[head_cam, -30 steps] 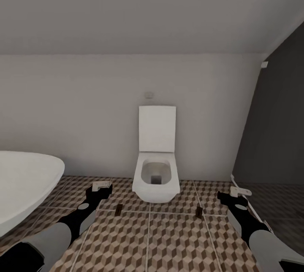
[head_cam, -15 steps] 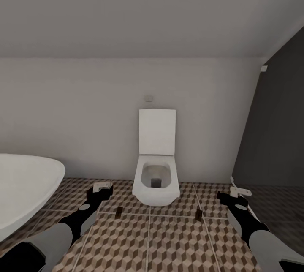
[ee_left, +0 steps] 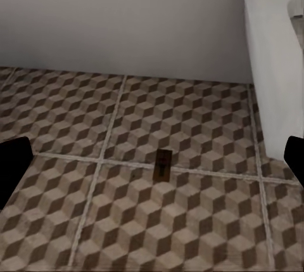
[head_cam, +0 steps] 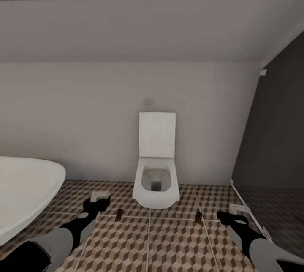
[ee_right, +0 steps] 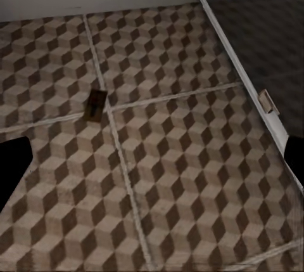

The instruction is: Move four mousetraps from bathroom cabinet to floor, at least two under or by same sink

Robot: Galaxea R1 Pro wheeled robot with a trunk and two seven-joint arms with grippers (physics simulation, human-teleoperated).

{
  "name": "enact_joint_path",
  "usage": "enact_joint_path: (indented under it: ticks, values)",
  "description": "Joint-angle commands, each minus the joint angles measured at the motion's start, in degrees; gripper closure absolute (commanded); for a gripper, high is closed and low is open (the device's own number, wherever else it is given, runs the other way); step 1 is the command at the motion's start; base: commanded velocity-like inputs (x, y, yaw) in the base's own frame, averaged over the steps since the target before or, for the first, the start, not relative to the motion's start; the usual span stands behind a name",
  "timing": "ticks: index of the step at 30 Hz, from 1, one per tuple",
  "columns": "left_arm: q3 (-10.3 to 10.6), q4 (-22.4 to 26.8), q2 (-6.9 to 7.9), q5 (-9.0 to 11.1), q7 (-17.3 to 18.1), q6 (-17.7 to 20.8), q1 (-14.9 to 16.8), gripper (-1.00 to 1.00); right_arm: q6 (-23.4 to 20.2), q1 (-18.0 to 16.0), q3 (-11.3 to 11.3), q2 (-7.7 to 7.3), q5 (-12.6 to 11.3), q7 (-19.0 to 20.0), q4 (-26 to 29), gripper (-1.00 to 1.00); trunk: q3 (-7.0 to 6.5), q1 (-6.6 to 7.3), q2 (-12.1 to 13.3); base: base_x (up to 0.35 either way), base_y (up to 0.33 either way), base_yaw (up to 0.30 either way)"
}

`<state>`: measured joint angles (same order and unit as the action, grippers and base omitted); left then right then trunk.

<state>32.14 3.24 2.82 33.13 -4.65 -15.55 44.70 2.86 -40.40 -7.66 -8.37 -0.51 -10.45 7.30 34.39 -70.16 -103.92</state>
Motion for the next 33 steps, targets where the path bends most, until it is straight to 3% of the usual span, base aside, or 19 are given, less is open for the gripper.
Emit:
enact_joint_path:
  ticks: [1,9,15,33]
  values:
    - [0.49,-0.50,-0.05,0.21,-0.26,-0.03,-0.01,-1.00,0.28,-0.05,-0.33,0.03,0.34,0.08,-1.15,-1.00,-0.13,0.23,0.39,0.000,0.000,0.000]
    - [0.47,-2.13,-0.18,0.25,-0.14,1.56,-0.26,-1.00,-0.03,0.37,-0.34,1.07,2.62,0.40,-6.46,-1.00,-1.56,1.99,3.60,0.000,0.000,0.000]
    - [0.47,-2.55,-0.18,0.26,-0.10,5.05,-0.74,-1.00,-0.38,1.54,-0.34,2.34,3.77,0.38,-8.46,-1.00,-2.64,3.31,6.00,0.000,0.000,0.000]
    - [0.39,-2.81,0.20,0.40,-0.34,7.02,-7.17,-1.00,-0.62,5.53,-0.34,2.90,4.19,0.49,-9.20,-1.00,-5.87,7.26,13.22,0.000,0.000,0.000]
